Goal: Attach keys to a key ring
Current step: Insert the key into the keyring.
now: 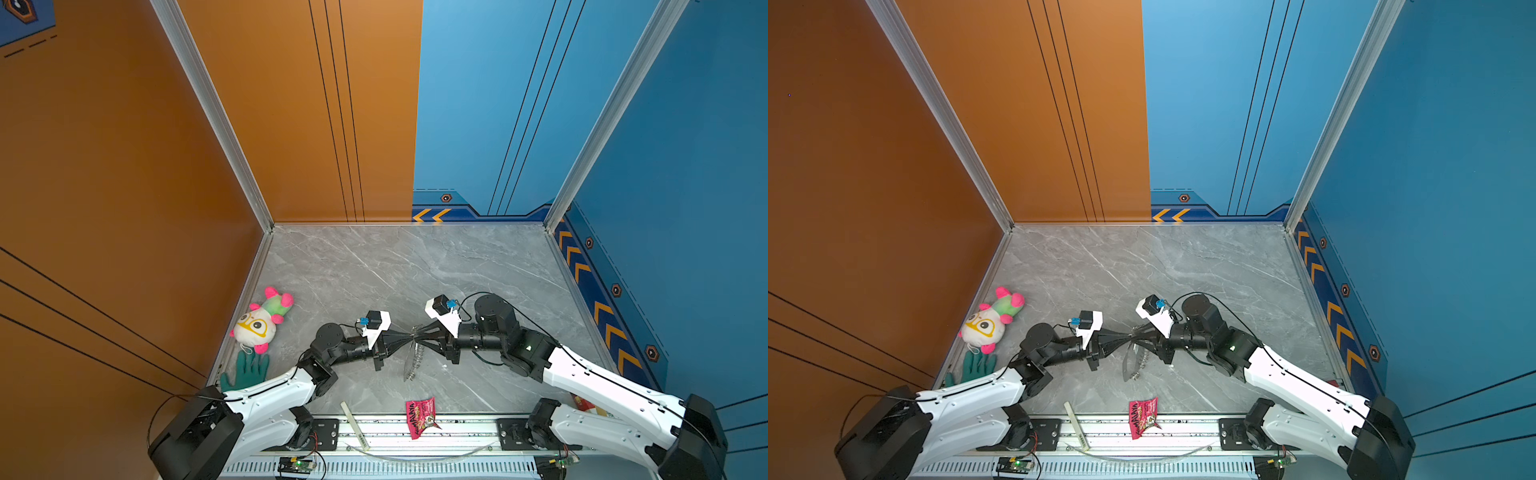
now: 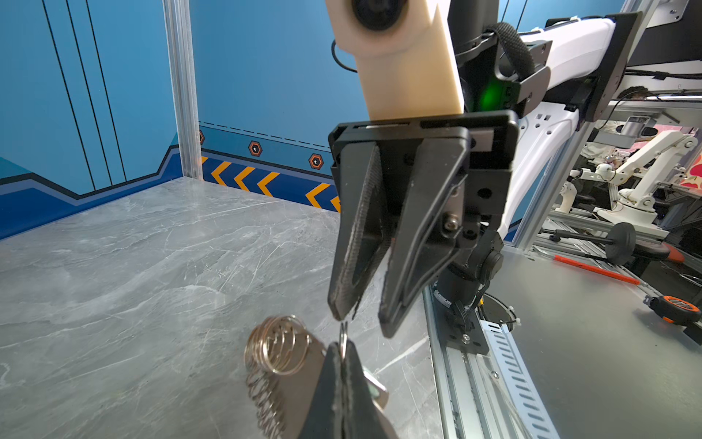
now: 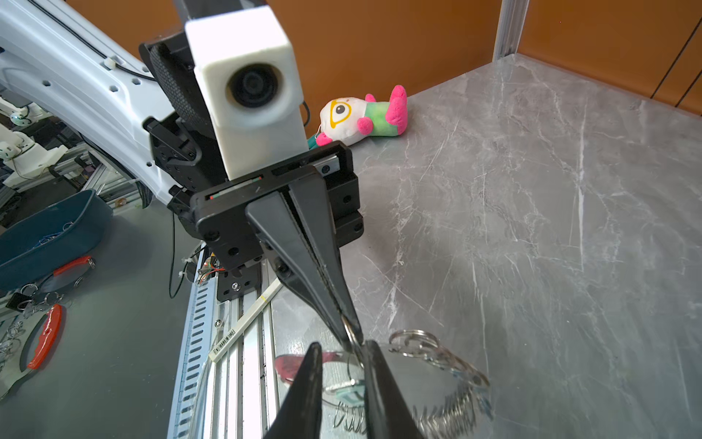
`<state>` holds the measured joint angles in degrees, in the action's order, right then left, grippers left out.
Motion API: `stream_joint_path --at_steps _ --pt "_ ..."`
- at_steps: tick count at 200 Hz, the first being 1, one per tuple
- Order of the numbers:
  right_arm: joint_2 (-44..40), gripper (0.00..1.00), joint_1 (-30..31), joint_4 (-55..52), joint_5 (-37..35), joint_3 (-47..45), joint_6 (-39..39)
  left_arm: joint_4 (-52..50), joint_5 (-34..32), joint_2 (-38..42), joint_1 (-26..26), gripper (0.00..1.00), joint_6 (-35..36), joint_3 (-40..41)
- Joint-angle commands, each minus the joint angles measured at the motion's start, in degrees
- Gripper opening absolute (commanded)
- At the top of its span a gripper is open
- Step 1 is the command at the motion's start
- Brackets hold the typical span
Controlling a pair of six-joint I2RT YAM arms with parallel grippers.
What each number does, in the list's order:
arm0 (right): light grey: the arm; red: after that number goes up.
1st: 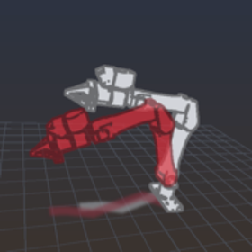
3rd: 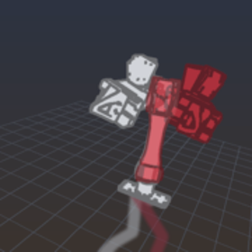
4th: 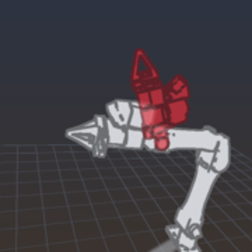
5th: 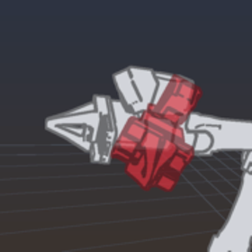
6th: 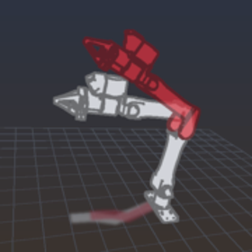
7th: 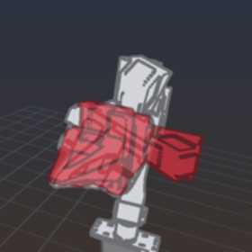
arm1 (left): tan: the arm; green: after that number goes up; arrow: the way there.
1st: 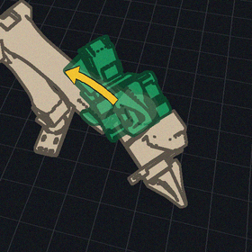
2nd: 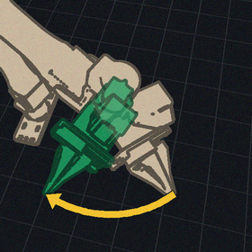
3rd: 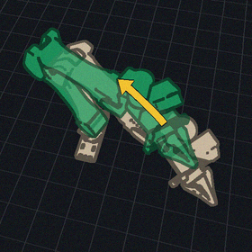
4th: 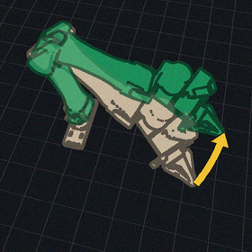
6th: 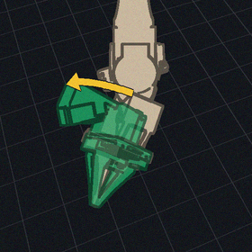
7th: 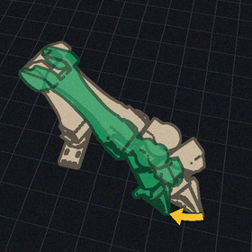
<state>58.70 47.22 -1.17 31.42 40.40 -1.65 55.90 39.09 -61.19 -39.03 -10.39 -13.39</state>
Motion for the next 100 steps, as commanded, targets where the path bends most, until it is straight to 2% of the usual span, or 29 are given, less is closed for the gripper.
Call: stream_joint_path --at_steps 1,70,100 --pt "0.5 0.20 0.2 0.4 -1.4 -0.3 2.0 1.9 0.4 0.6 0.3 0.00 -0.4 -0.8" --pt "0.6 0.23 0.1 0.4 -3.7 -1.5 3.2 2.0 1.2 0.6 0.2 0.00 -0.5 -0.9" --pt "0.8 0.22 0.0 0.7 -2.8 -1.7 3.2 2.0 1.2 0.6 0.2 0.00 -0.5 -0.9"
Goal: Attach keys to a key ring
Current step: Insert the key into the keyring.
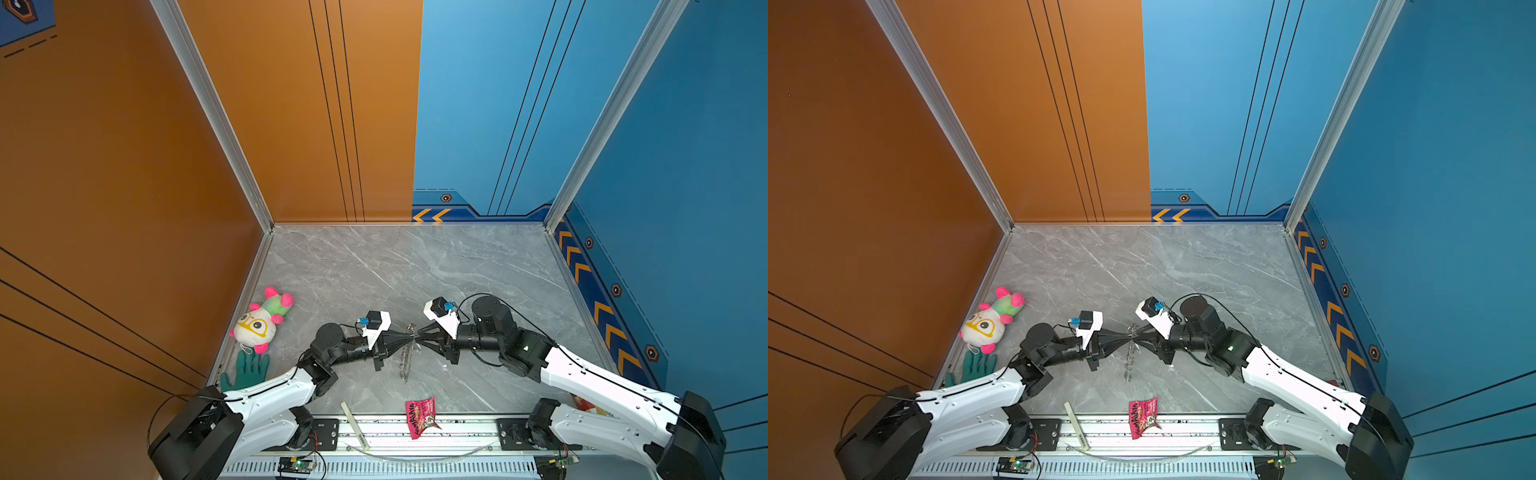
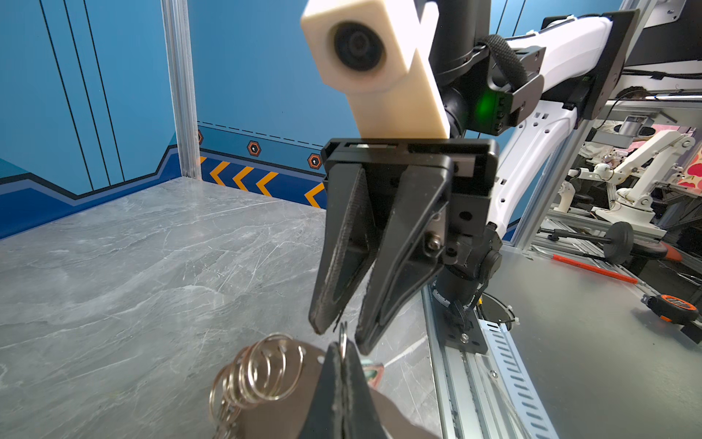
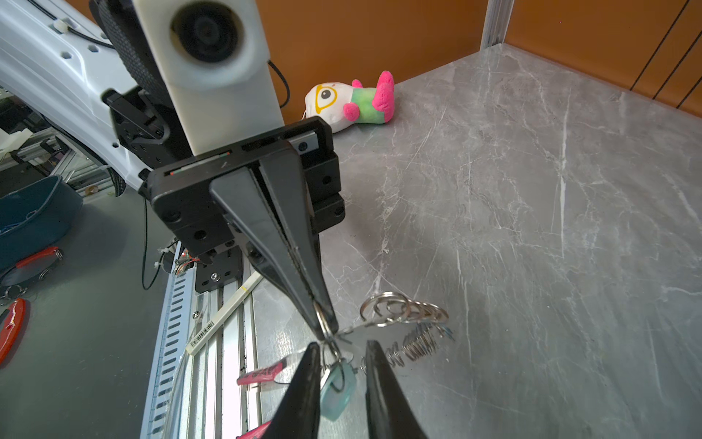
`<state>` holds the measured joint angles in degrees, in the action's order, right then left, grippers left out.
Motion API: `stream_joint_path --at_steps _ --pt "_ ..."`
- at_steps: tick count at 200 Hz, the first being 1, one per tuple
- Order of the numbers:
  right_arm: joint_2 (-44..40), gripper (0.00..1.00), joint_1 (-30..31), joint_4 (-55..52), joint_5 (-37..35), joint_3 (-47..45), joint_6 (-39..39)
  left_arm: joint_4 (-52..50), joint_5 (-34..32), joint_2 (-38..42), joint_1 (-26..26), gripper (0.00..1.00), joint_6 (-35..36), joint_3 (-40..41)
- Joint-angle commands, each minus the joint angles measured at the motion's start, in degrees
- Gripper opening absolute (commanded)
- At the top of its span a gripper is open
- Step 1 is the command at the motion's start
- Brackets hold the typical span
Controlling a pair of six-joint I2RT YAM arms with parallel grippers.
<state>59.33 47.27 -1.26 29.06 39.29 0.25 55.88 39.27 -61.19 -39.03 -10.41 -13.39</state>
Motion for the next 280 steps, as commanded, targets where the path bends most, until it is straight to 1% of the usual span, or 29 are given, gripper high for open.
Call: stream_joint_path --at_steps 1,32,42,92,107,113,120,133,151,167,186,209,236,251,280 --pt "0.2 0.22 0.0 0.8 -0.4 -0.6 1.4 2.0 1.0 0.6 0.2 0.00 -0.5 -0.9" --pt "0.5 0.16 0.3 2.1 2.1 -0.4 1.0 2.0 2.3 0.0 0.1 0.00 -0.8 -1.3" --pt "0.4 0.15 0.3 2.4 2.2 -0.5 1.0 2.0 3.0 -0.4 0.0 0.00 -1.0 -1.6" --pt "1.1 0.05 0.5 1.7 3.4 0.1 1.2 2.0 3.2 -0.3 -0.3 0.00 -1.0 -1.6" --pt "1.0 0.00 0.8 1.1 3.0 0.5 1.5 2.0 2.9 -0.4 -0.3 0.00 -1.0 -1.6" --pt "1.0 0.00 1.0 0.5 2.5 0.8 1.7 2.0 2.7 -0.5 -0.3 0.00 -0.9 -1.5" --pt "1.0 0.00 1.3 -1.0 1.6 1.6 2.2 2.0 2.2 -0.5 -0.3 0.00 -0.9 -1.5" --pt "1.5 0.00 2.0 -5.3 0.1 3.8 3.5 2.0 0.7 -0.9 -0.3 0.07 -0.3 -1.3" --pt "3.2 0.00 3.5 -14.5 -4.7 8.8 6.3 -1.3 -0.6 -0.8 -0.3 0.15 1.7 -1.8" --pt "5.4 0.00 5.2 -22.6 -9.2 13.3 8.7 -3.2 -0.8 0.2 -0.3 0.20 2.9 -1.9" --pt "6.8 0.00 6.0 -29.0 -11.5 17.3 10.8 -5.4 -1.5 1.8 -0.4 0.25 4.5 -1.7" --pt "7.0 0.00 5.9 -33.5 -10.6 20.2 13.0 -6.7 -1.7 2.6 -0.8 0.26 5.3 -1.7" --pt "8.7 0.00 5.9 -37.5 -9.0 23.6 15.0 -6.8 -0.5 1.9 -1.1 0.21 5.3 -2.1" --pt "9.7 0.00 6.0 -38.7 -8.3 24.8 15.4 -6.8 0.0 1.7 -1.2 0.20 5.2 -2.3" --pt "11.2 0.00 6.3 -39.2 -8.4 25.8 15.9 -6.8 0.1 2.1 -1.4 0.21 5.0 -2.3"
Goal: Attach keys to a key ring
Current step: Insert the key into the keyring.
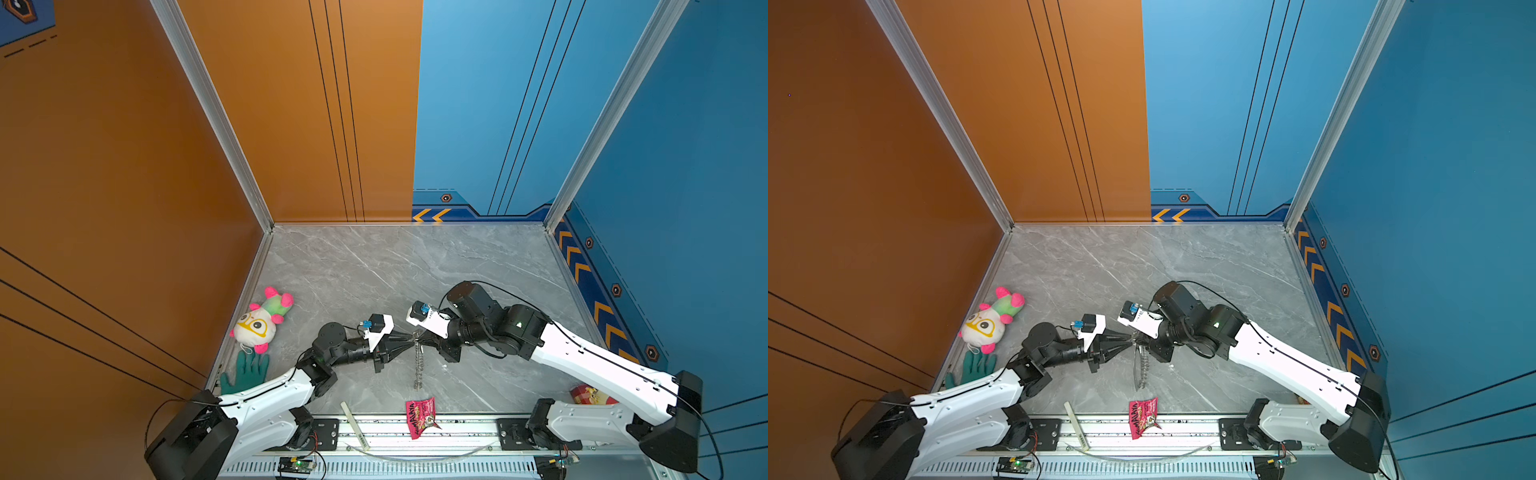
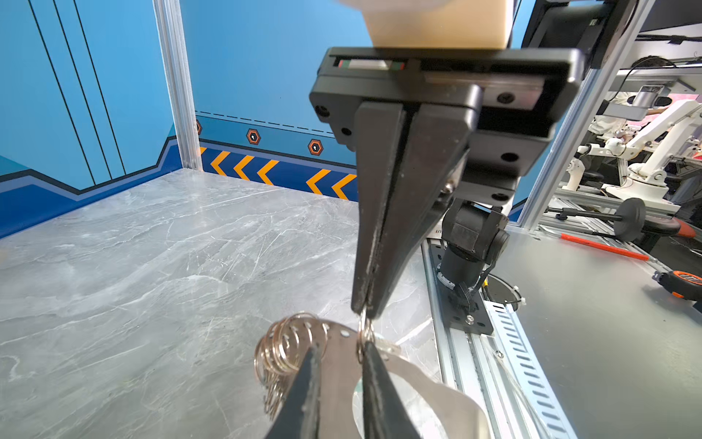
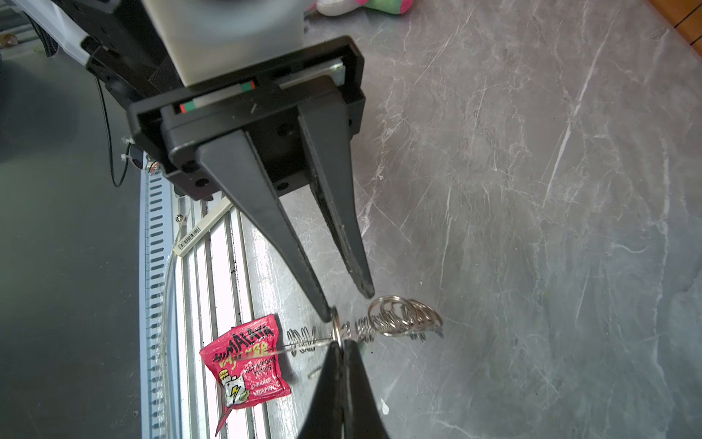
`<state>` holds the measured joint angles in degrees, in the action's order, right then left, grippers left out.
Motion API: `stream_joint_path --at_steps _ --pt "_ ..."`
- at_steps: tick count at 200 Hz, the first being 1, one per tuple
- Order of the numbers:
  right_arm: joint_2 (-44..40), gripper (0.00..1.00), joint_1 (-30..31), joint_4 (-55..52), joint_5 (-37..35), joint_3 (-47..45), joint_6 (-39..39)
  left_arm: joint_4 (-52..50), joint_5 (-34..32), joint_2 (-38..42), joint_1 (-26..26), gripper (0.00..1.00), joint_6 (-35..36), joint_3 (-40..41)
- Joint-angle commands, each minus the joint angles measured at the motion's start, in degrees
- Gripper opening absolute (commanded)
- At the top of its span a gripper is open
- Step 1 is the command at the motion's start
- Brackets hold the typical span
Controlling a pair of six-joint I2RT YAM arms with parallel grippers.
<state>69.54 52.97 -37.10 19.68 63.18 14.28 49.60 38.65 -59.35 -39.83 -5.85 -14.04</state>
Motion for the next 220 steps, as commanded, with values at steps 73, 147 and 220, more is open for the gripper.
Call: stream_joint_path --at_steps 73,147,220 --pt "2.3 0.00 1.3 -2.8 -0.1 3.2 2.2 -0.6 3.0 -1.6 -1.0 0.16 0.1 -2.6" --pt "-0.6 0.00 0.5 -0.6 -0.2 1.7 2.1 -0.6 3.5 -2.4 -1.0 0.20 0.1 -2.8" --pt "0.0 0.00 0.7 0.6 1.0 1.4 1.9 -0.6 4.4 -3.0 -1.1 0.04 -0.3 -3.3"
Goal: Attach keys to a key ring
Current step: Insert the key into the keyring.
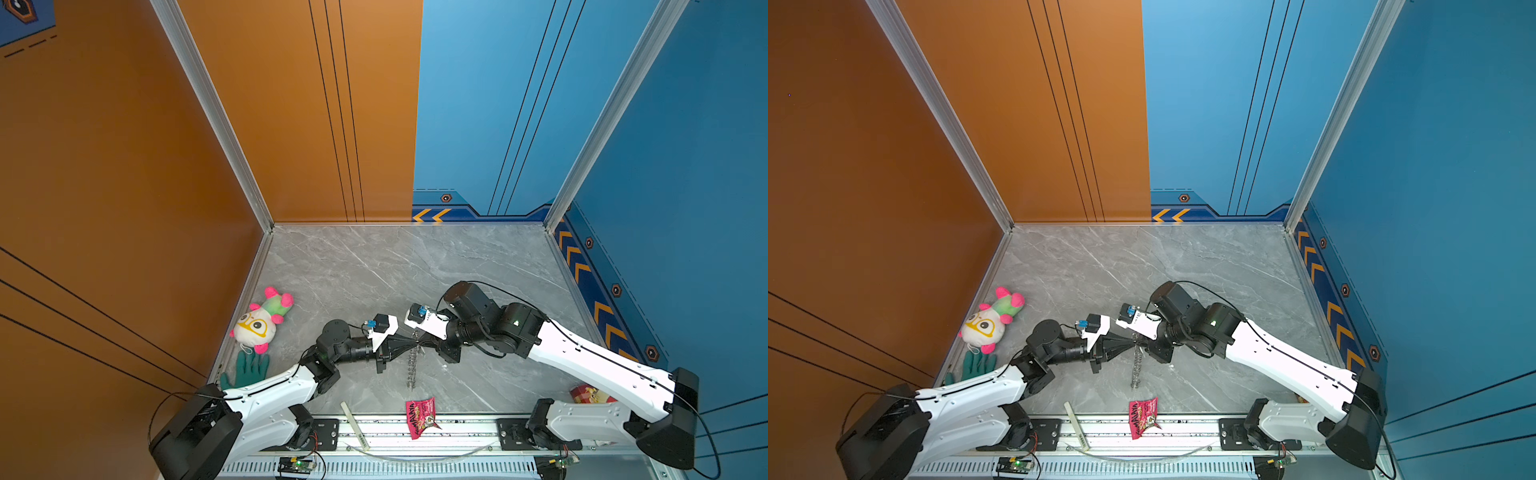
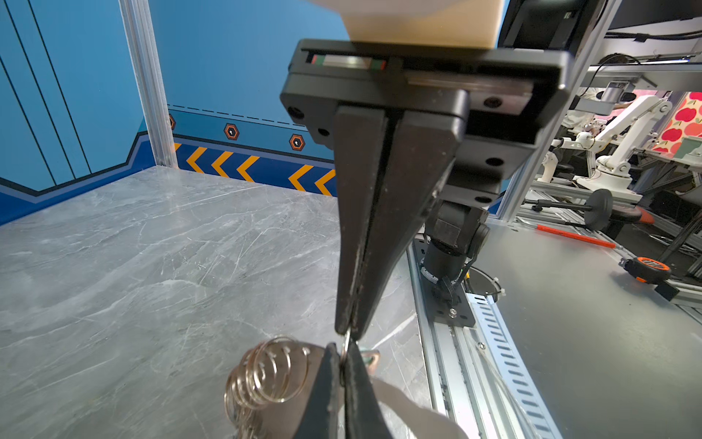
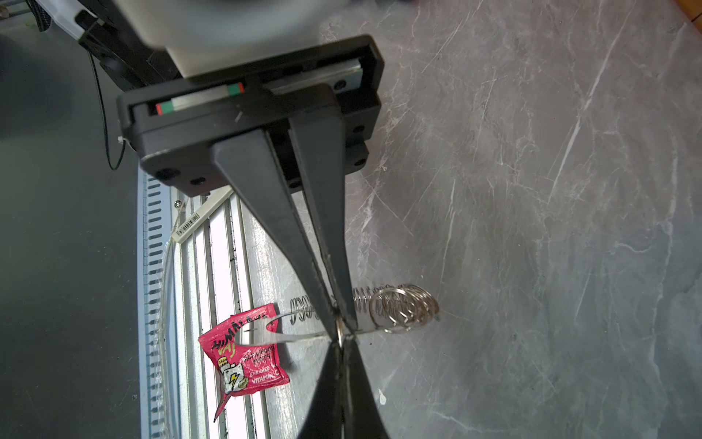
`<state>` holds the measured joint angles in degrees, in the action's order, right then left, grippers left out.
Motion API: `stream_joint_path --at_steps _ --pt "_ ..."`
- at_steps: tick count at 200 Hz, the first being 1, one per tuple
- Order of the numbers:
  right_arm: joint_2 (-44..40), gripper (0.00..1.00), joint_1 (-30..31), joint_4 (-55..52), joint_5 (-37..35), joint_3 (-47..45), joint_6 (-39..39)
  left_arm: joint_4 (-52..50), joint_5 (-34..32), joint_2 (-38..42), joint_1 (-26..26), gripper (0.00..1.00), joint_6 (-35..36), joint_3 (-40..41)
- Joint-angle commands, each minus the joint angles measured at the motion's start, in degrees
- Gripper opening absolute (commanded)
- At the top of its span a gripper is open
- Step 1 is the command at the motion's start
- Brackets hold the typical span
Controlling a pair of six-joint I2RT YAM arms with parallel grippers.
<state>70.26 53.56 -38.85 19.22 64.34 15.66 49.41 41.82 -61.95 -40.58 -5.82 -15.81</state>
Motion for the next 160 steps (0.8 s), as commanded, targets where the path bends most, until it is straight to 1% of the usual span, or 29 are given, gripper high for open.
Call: stream_joint_path --at_steps 1,18,29,47,60,88,118,160 --pt "-0.7 0.00 0.1 2.4 1.5 0.2 0.5 -0.4 1.3 -0.4 -0.4 0.04 -0.3 -1.5" --pt "-0.4 0.00 0.2 2.8 1.1 0.3 0.3 -0.4 0.7 -0.4 -0.4 0.00 -0.2 -1.6" --pt "-0.5 0.00 0.0 3.3 0.9 -0.2 0.1 -0.4 0.1 -0.1 -0.4 0.00 -0.3 -1.4" --pt "-1.5 0.11 -1.9 5.5 1.6 -1.9 -1.4 -0.4 -1.7 0.7 -0.2 0.00 -0.4 -1.1" --pt "-2.8 0.18 -4.4 8.0 4.6 -3.9 -3.4 -0.4 -2.7 1.5 -0.1 0.00 -0.6 -0.8" --pt "-6.7 0.26 -9.8 15.3 13.5 -9.3 -7.7 -0.2 -4.0 3.3 0.2 0.00 -0.7 -0.1" --pt "-8.2 0.27 -12.3 19.7 19.5 -13.1 -10.1 4.1 -4.7 4.0 1.1 0.00 -3.2 1.3" --pt "-8.5 0.26 -12.3 25.9 23.1 -16.8 -12.6 8.1 -4.5 3.7 2.0 0.00 -5.6 2.0"
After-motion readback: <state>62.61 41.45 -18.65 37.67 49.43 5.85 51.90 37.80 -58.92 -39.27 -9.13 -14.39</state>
